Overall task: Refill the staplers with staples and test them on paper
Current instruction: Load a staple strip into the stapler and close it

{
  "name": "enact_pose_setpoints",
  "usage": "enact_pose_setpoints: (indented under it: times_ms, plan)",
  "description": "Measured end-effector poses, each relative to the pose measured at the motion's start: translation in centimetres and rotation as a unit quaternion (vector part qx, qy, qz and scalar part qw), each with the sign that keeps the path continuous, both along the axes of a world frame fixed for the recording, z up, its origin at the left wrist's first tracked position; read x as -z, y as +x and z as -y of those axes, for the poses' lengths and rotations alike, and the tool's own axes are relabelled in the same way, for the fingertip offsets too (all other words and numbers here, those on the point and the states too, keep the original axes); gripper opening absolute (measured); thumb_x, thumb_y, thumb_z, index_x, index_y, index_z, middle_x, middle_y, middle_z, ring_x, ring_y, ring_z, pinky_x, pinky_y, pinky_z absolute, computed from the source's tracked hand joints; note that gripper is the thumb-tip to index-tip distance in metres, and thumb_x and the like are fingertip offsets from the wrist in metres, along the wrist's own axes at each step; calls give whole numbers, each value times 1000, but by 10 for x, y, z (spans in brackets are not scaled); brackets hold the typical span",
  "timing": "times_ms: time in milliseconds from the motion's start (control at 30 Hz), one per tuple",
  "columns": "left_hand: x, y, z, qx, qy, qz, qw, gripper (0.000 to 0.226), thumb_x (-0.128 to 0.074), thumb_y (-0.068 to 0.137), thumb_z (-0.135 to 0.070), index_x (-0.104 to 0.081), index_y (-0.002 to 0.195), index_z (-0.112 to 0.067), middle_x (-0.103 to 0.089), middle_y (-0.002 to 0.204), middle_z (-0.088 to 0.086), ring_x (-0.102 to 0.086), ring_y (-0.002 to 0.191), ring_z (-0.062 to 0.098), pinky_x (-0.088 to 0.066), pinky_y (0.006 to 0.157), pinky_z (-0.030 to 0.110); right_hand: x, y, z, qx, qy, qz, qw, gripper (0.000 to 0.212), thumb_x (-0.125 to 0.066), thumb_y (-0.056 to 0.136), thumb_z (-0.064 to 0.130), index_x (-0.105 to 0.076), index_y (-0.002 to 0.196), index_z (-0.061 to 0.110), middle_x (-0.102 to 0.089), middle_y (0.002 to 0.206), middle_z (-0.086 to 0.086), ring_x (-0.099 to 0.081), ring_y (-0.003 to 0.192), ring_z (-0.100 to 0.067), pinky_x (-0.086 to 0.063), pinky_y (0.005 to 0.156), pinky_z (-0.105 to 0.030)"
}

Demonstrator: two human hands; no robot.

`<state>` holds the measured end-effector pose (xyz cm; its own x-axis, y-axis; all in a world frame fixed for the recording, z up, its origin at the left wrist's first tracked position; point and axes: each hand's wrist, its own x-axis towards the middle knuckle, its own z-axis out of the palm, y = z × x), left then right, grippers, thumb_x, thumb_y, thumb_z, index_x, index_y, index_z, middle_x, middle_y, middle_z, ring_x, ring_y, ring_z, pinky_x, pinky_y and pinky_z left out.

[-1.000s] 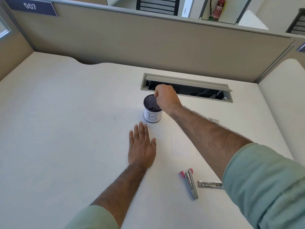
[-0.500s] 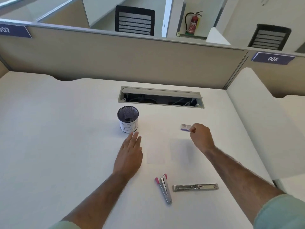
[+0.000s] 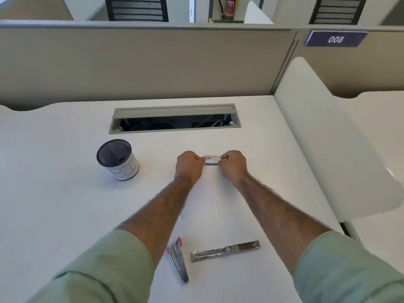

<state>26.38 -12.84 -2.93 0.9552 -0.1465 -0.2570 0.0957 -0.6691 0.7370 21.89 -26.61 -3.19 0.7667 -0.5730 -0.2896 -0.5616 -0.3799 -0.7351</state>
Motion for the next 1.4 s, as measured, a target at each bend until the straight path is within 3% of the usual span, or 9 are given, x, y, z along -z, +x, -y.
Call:
enact_pose_setpoints:
  times_ms: [100,200,333,467,600,800,1033,1200,1400]
  plan:
    - [1,3,15,-10,8,-7,1000,56,-70,93,-25,-37,49,-16,-35,46,-4,-31,46,18,-27,46,30,-3,5,0,27,24,0,999,23,-51,77,-3,-53,64,15,-50,65,0,-50,68,-27,-49,63,-32]
    - [4,5,27,-26,-2,-17,1000,53,-73,91,-24,-44,47,-15,-45,50,0,-37,50,21,-34,51,31,-5,6,2,52,59,6,997,21,-50,74,-5,-59,61,9,-54,61,-5,-53,63,-28,-48,59,-32]
    - [3,7,33,-69,-67,-33,995,25,-77,89,-24,-62,74,-11,-67,80,2,-59,74,19,-47,67,28,-6,7,5,86,121,37,988,12,-54,78,-4,-65,79,0,-61,73,-15,-52,60,-27,-49,53,-35]
    - [-2,1,30,-117,-183,-84,973,20,-78,90,-17,-66,97,-3,-75,90,8,-73,66,14,-53,53,15,-10,2,8,95,172,63,979,11,-62,86,3,-65,94,-3,-70,86,-14,-64,62,-25,-62,67,-44]
    - [-12,-5,13,-145,-270,-128,943,21,-79,90,-13,-67,100,0,-77,93,11,-78,75,20,-65,76,30,-15,-8,9,80,254,102,958,12,-64,90,5,-67,98,-4,-71,85,-15,-69,61,-24,-63,71,-40]
    - [-18,-20,-14,-136,-346,-153,915,16,-75,93,-12,-70,98,2,-79,95,15,-78,79,26,-65,80,35,-22,-26,0,37,338,129,931,18,-73,88,8,-68,103,-1,-72,83,-18,-70,66,-26,-61,70,-36]
    - [-23,-30,-32,-130,-371,-164,905,18,-74,94,-11,-69,100,5,-80,94,15,-78,80,24,-64,81,33,-30,-39,-8,14,352,155,923,16,-66,94,7,-70,109,10,-74,85,-18,-70,66,-25,-60,64,-33]
    - [-28,-36,-36,-127,-372,-163,905,17,-73,94,-10,-69,98,5,-79,95,17,-78,80,26,-64,79,31,-32,-43,-11,15,354,159,921,14,-60,95,3,-72,103,4,-74,89,-18,-70,69,-27,-61,68,-35]
    - [-35,-41,-38,-111,-365,-157,911,19,-73,94,-11,-69,100,6,-78,97,18,-78,82,27,-65,79,31,-36,-45,-11,12,365,154,918,20,-78,84,8,-69,100,0,-73,82,-18,-71,68,-29,-59,69,-35]
